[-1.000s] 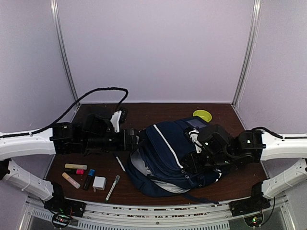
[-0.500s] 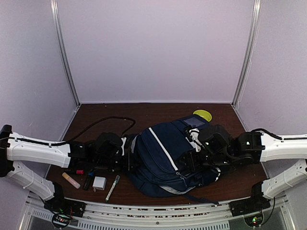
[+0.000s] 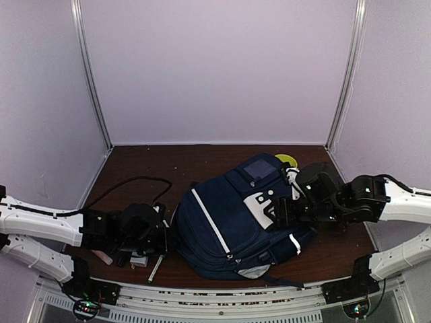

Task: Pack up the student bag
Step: Adjust the student bag at the center of the board.

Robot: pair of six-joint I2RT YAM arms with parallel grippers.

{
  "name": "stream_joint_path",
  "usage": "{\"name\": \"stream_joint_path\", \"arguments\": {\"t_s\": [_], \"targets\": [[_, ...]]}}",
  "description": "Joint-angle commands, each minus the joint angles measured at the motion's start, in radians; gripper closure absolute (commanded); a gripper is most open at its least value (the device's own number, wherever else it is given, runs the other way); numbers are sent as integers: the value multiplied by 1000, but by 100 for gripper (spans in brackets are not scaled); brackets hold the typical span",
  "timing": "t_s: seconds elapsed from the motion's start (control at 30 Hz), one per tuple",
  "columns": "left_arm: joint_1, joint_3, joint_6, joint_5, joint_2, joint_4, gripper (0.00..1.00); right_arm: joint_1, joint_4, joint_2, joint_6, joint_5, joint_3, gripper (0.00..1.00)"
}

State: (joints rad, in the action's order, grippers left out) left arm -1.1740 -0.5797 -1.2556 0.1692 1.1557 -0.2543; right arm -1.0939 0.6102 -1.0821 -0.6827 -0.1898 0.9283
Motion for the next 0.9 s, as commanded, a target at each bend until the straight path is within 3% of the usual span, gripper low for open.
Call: {"name": "stream_joint_path", "arguments": {"t_s": [0.0, 0.13, 0.3, 0.43, 0.6, 0.73, 0.8, 0.87], "targets": [[-7, 3, 42, 30, 1, -134, 100, -3, 74, 90, -60, 131, -36, 42], [-6, -80, 133, 37, -13, -88, 97, -43, 72, 180, -175, 208, -117, 44], [-6, -235, 271, -53, 103, 4, 62, -152, -48, 256, -345, 231, -251, 47], [-16, -328, 311, -63, 161, -30, 51, -195, -53, 264, -422, 159, -325, 49], [-16, -339, 333, 70, 29, -225, 43, -198, 3, 252, -448, 9, -338, 49], [-2, -360, 361, 300, -138, -442, 16, -178, -115, 214, -467, -3, -386, 49], [70, -347, 403, 298, -201, -458, 10, -148, -149, 176, -465, 10, -396, 49], [192, -318, 461, 169, -231, -425, 8, -111, -169, 138, -453, 22, -392, 49]]}}
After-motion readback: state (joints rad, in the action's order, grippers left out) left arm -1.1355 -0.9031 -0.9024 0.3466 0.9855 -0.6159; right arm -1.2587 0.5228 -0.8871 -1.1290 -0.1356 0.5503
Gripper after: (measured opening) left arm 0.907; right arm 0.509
